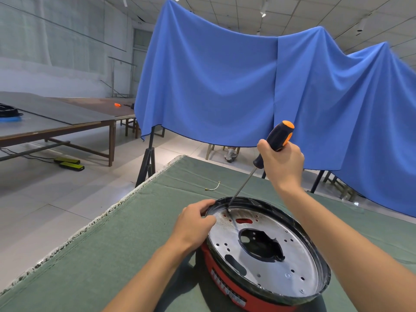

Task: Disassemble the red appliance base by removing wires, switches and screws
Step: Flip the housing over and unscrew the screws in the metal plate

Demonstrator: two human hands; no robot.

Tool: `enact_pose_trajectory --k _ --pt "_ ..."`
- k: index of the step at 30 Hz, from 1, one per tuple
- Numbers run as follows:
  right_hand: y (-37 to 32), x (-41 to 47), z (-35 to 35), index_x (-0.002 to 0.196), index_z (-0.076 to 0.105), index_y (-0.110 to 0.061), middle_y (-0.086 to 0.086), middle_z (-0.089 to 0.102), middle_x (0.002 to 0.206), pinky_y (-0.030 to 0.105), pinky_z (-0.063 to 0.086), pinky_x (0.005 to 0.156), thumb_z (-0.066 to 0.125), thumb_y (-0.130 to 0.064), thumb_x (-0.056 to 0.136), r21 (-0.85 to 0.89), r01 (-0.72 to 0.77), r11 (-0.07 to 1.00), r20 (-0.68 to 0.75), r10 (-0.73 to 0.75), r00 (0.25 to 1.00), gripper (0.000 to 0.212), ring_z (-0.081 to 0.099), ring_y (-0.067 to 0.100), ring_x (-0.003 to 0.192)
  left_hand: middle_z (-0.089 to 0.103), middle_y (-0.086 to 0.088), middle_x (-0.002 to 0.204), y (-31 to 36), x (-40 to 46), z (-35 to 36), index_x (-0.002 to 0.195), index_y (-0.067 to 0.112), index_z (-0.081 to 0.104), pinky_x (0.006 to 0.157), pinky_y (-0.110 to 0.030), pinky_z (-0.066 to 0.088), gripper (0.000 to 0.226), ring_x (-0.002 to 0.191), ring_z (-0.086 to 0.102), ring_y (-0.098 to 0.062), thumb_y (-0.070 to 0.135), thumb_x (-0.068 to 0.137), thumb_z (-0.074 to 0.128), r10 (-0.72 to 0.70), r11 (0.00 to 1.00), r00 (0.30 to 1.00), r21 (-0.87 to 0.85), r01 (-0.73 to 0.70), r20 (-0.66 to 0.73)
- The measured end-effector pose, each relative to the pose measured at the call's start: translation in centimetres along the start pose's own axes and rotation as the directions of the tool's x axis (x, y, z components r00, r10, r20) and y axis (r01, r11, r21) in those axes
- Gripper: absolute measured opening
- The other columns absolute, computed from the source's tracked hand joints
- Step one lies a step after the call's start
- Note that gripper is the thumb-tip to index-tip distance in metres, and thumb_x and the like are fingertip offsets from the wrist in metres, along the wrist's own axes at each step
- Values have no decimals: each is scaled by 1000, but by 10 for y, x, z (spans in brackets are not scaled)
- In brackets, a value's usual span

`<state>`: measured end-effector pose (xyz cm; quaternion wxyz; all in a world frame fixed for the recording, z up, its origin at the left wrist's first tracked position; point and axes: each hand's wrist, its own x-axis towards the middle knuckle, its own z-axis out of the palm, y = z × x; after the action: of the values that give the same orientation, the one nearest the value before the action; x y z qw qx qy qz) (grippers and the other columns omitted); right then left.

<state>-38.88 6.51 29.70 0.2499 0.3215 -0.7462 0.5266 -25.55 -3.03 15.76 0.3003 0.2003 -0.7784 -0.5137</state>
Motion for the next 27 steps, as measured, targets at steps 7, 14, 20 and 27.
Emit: enact_pose_trajectory --k 7,14,20,27 --pt "-3 6 -3 49 38 -15 -2 45 44 27 32 47 59 -26 79 -26 14 1000 11 -14 1000 37 37 14 48 69 11 111 0 2 4 120 21 65 97 -34 48 61 105 61 -5 23 61 46 -12 1000 999 -14 12 -31" --pt "-2 3 -5 49 37 -16 -6 44 40 24 30 45 59 -23 79 -48 58 997 -35 -60 998 38 38 11 44 70 14 104 0 2 4 114 24 67 94 -35 50 57 100 63 -3 22 61 47 -10 999 999 -32 8 -35" --pt "3 1 -5 47 34 -19 -10 43 35 13 33 42 59 -22 77 -31 77 997 -22 -78 997 39 45 2 45 69 13 108 1 2 4 117 23 66 97 -34 48 60 103 62 -4 24 60 46 -15 1000 999 -5 15 -40" --pt "8 1 -8 49 38 -18 -5 41 42 9 34 42 50 -37 67 -26 22 999 -26 -23 999 29 38 10 41 68 17 103 2 2 3 115 24 67 95 -32 49 59 101 62 -2 25 60 46 -14 1000 999 2 14 -36"
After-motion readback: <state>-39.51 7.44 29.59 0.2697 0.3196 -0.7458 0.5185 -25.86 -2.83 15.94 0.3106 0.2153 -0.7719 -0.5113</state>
